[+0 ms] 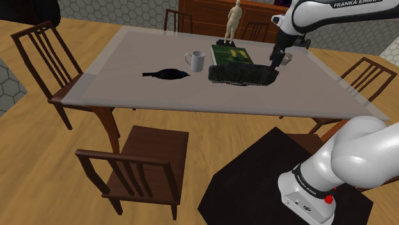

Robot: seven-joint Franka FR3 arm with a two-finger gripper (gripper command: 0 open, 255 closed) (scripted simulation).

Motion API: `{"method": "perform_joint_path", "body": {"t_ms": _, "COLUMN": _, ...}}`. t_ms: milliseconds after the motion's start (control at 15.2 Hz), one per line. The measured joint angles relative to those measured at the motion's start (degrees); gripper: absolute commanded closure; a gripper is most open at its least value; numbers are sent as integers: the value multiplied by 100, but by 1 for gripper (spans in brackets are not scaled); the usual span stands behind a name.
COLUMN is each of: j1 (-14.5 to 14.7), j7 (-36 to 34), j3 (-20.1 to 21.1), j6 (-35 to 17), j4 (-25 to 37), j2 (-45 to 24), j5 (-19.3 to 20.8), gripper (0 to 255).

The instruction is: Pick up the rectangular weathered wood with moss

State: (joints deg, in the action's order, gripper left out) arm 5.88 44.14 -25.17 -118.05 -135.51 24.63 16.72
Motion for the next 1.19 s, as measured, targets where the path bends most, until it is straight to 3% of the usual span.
{"method": "perform_joint_path", "body": {"t_ms": 264, "j1": 264, "j7": 1227, "j3": -570, "j6": -605, "j4": 431, "j2": -892, "j5": -288, "gripper": 0}}
{"method": "perform_joint_path", "body": {"t_ms": 660, "j1": 544, "j7": 3119, "j3": -1070, "j6": -1184, "j4": 1248, "j2": -2288, "j5": -1270, "gripper": 0}}
{"method": "perform_joint_path", "body": {"t_ms": 1188, "j1": 506, "j7": 3531, "j3": -1100, "j6": -1751, "j4": 1102, "j2": -2781, "j5": -1670, "gripper": 0}}
